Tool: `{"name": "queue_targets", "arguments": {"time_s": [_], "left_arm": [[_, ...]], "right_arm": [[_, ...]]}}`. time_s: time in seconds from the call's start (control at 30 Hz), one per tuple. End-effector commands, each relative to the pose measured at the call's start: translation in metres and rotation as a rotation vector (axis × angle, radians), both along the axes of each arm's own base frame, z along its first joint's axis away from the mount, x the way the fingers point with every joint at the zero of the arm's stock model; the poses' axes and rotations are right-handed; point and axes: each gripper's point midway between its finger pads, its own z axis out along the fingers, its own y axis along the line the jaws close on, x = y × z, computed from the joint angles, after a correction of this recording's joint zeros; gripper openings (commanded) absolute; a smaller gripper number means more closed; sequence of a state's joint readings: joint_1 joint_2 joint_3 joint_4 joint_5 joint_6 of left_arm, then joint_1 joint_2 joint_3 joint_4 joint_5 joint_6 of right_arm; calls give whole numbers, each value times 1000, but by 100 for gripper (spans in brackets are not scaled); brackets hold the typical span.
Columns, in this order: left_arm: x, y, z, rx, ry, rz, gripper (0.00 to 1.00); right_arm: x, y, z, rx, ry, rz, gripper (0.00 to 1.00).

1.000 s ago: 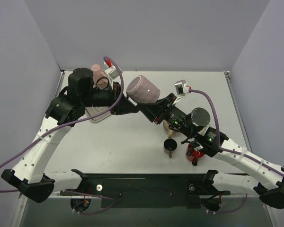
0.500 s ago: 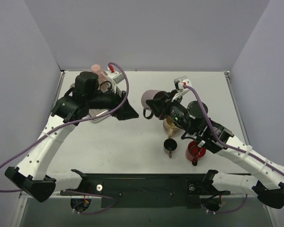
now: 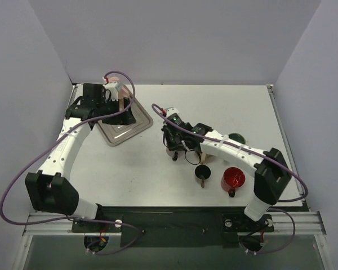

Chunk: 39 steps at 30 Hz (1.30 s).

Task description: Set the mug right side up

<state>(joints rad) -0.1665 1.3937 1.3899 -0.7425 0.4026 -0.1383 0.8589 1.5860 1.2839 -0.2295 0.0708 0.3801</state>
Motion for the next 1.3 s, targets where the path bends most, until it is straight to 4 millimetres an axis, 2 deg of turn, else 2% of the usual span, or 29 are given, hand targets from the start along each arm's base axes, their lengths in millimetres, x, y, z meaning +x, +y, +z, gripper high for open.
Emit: {"name": "queue_targets", "arguments": {"time_s": [0.0, 0.03, 0.17, 0.33, 0.37, 0.4, 0.43, 0.47, 0.5, 0.53, 0.57, 0.6, 0.63, 0.67, 0.7, 0.73, 0.87, 1.1, 1.17, 1.2, 1.27], "left_arm": [[64, 33, -19, 142, -58, 153, 91], [78, 44, -27, 190, -58, 211, 91], [133, 65, -34, 247, -152, 395, 92], [186, 72, -39, 222, -185, 573, 92], [200, 79, -43, 258, -196, 642, 92], [206, 83, -48, 287, -204, 714, 92], [218, 81, -56, 296, -211, 735, 92], [222, 80, -59, 310, -218, 773, 93], [231, 76, -71, 316, -205, 779, 94], [240, 72, -60, 302, -232, 819, 94], [243, 71, -84, 337, -191, 829, 94], [252, 69, -71, 334, -224, 860, 95], [256, 67, -95, 365, -188, 856, 95], [264, 68, -85, 351, -211, 893, 95], [267, 67, -103, 373, -179, 891, 95], [273, 70, -111, 378, -176, 928, 95], [285, 76, -127, 411, -180, 1000, 94], [315, 84, -132, 442, -263, 1034, 89], [317, 87, -139, 446, -258, 1036, 85], [316, 88, -141, 450, -253, 1034, 76], [313, 94, -144, 459, -241, 1044, 67]], "right_arm": [[13, -3, 2, -141, 23, -29, 0], [12, -2, -4, -161, 40, -20, 0], [16, -1, -35, -184, 131, -13, 0], [30, -13, -65, -203, 191, -76, 0], [31, -14, -67, -208, 193, -87, 11], [31, -15, -70, -220, 193, -92, 20], [33, -17, -72, -233, 185, -97, 28], [33, -18, -74, -242, 189, -98, 31], [34, -19, -75, -247, 189, -98, 37], [34, -20, -76, -253, 190, -99, 39], [34, -21, -76, -258, 190, -99, 43], [34, -22, -75, -266, 186, -100, 45], [33, -24, -72, -271, 186, -101, 49], [32, -25, -70, -278, 177, -100, 50], [31, -26, -65, -274, 171, -98, 51], [30, -24, -62, -271, 163, -91, 52], [16, -18, -51, -269, 140, -29, 52], [0, -21, -34, -274, 93, -3, 52], [-5, -22, -31, -268, 89, 8, 52], [-5, -22, -29, -268, 84, 8, 52], [-7, -23, -26, -264, 78, 13, 52]]}}
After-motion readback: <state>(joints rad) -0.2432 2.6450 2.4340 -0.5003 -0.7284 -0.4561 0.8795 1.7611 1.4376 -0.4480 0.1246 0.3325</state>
